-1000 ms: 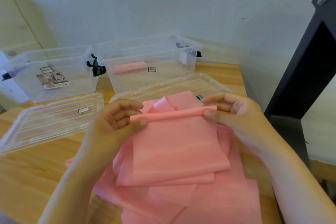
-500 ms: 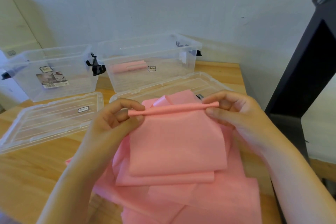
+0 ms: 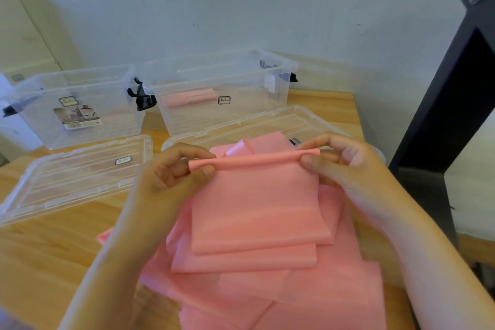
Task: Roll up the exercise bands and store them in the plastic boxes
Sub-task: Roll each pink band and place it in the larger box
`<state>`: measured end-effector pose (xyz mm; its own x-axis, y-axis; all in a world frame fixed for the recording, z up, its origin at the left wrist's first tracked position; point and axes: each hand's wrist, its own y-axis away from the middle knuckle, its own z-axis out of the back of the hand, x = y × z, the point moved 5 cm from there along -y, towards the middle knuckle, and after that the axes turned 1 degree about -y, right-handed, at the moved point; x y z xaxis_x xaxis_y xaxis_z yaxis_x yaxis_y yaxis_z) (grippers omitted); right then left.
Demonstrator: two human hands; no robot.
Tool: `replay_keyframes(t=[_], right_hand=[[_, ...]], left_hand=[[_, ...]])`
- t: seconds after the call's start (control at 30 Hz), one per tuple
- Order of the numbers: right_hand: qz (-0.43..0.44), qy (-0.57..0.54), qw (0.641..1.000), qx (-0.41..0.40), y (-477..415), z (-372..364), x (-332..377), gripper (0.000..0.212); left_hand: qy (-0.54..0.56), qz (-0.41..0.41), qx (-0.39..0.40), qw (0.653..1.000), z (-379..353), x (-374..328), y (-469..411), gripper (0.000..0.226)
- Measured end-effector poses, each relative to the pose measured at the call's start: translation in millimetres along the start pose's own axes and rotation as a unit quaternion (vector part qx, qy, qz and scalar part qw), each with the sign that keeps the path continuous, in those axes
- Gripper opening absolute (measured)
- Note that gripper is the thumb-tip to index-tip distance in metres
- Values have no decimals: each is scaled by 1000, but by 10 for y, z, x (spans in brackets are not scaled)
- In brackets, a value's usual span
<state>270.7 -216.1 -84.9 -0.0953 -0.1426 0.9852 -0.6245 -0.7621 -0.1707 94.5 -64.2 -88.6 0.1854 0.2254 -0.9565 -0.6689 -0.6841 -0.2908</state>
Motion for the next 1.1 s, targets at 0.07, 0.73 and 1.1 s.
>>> replay_keyframes(t=[0.07,0.73,1.1], right_hand=[[-8,-10,1000,3,5,7,-4,11],[2,-22,1000,6,1,20,-5,16],[-2,-73,997,31,-5,9,-3,20]], left_hand=[[12,5,4,1000,-13,-14,20,13],[-2,1,-11,1000,50,44,-30,19],[30,46,31,998,18,131,-21,6]])
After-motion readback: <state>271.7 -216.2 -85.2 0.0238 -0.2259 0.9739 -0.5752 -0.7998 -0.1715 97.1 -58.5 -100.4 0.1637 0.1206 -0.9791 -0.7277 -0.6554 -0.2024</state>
